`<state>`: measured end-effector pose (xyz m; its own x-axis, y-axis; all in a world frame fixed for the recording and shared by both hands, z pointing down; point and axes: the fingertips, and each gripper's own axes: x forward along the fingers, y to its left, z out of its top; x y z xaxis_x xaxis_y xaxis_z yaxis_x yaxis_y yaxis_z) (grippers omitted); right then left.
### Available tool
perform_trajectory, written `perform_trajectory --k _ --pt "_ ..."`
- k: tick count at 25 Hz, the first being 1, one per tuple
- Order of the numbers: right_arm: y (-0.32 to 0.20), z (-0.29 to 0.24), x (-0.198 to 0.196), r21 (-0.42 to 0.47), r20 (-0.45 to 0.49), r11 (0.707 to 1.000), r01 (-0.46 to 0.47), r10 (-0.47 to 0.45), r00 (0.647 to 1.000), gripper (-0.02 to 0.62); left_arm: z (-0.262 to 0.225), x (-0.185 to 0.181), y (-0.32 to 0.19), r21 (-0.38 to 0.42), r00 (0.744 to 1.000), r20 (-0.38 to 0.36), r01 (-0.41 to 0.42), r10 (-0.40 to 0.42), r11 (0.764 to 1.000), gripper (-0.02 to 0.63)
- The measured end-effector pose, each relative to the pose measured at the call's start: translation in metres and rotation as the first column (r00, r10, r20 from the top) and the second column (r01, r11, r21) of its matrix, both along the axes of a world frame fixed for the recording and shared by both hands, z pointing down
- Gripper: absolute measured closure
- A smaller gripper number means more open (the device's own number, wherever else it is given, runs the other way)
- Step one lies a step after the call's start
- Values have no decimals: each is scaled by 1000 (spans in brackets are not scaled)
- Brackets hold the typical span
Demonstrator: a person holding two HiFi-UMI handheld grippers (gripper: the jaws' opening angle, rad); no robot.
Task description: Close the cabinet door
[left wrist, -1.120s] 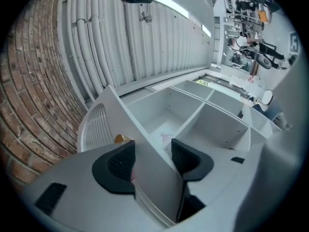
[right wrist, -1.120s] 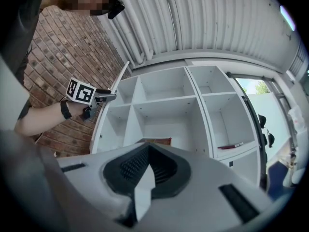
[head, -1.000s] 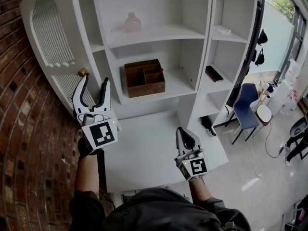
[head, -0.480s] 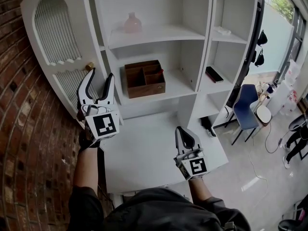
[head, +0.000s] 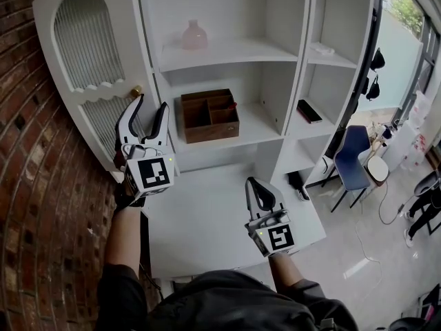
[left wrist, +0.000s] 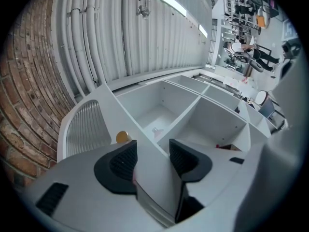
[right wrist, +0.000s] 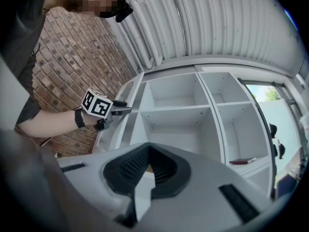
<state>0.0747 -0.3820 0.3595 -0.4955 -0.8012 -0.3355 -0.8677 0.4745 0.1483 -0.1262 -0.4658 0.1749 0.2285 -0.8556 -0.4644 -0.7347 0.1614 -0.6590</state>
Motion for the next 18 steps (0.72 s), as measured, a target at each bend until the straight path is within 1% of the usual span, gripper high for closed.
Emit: perform_trajectory --k 18 --pt "-18 -36 -33 77 -36 992 96 -93 995 597 1 0 -27 -25 1000 12 8 -7 1000 417"
